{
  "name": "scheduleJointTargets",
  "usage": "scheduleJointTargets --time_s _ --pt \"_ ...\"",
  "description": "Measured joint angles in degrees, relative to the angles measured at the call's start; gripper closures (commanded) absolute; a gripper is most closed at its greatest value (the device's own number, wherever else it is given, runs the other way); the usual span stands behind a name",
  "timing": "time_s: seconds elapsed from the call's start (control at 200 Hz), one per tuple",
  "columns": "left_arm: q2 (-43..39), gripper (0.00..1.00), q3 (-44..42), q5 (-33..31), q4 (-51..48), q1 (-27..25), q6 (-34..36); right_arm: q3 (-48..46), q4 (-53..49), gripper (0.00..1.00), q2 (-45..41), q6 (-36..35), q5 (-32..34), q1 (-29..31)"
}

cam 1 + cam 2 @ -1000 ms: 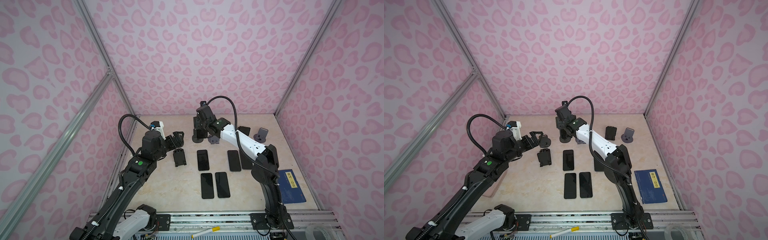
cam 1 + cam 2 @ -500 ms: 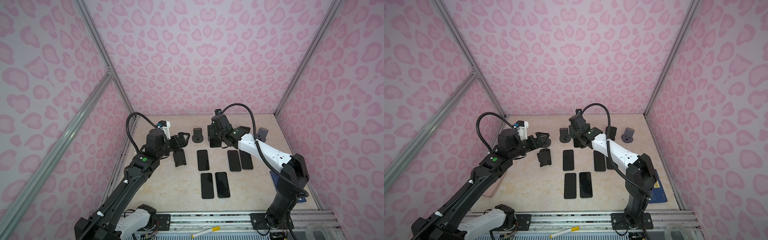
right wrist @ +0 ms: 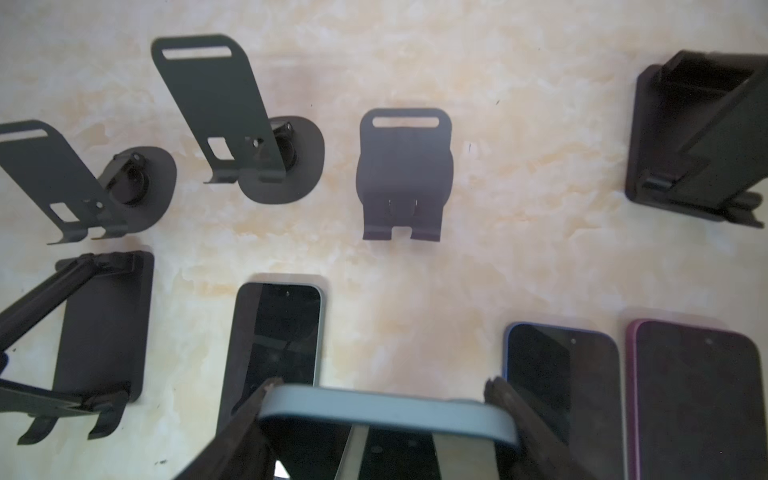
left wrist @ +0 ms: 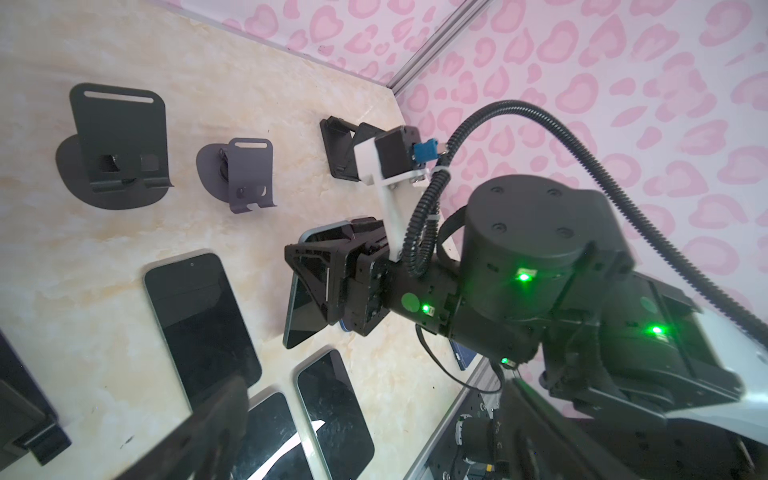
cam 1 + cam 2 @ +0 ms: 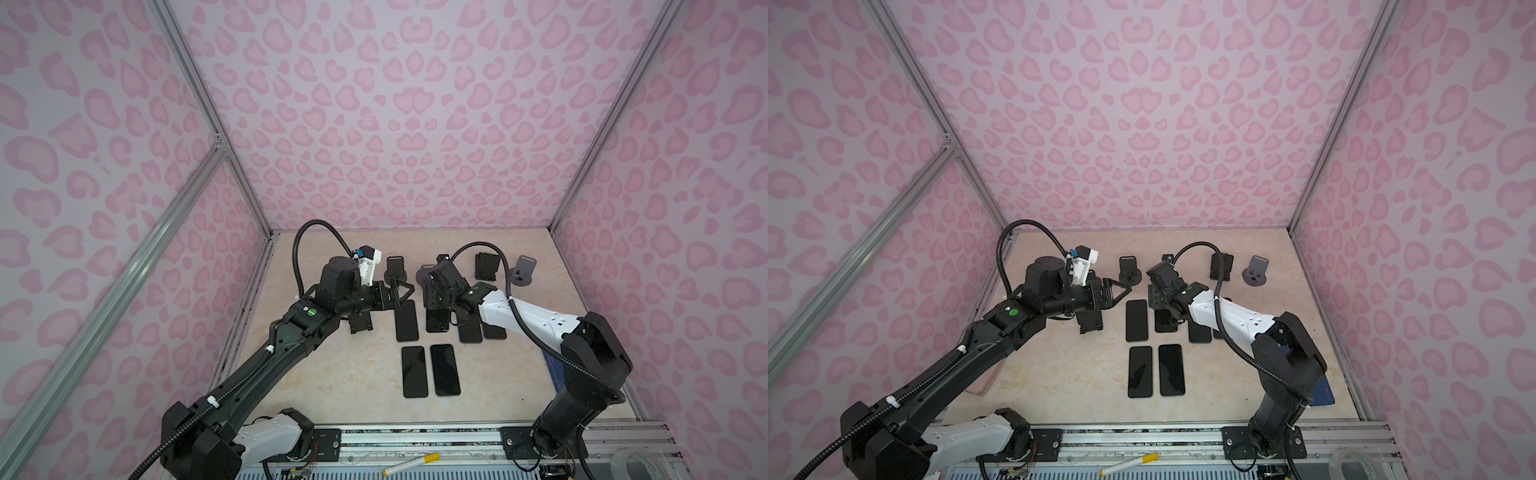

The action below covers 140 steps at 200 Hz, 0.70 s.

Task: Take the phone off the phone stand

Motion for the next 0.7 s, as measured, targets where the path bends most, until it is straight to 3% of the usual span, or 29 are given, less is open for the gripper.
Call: scheduleJointTargets --time_s 0.7 --pt "-0.7 0.03 0.0 -2.4 0.0 -0.1 0.6 -2.0 2.7 0.34 2.4 1.3 -1.3 -0.5"
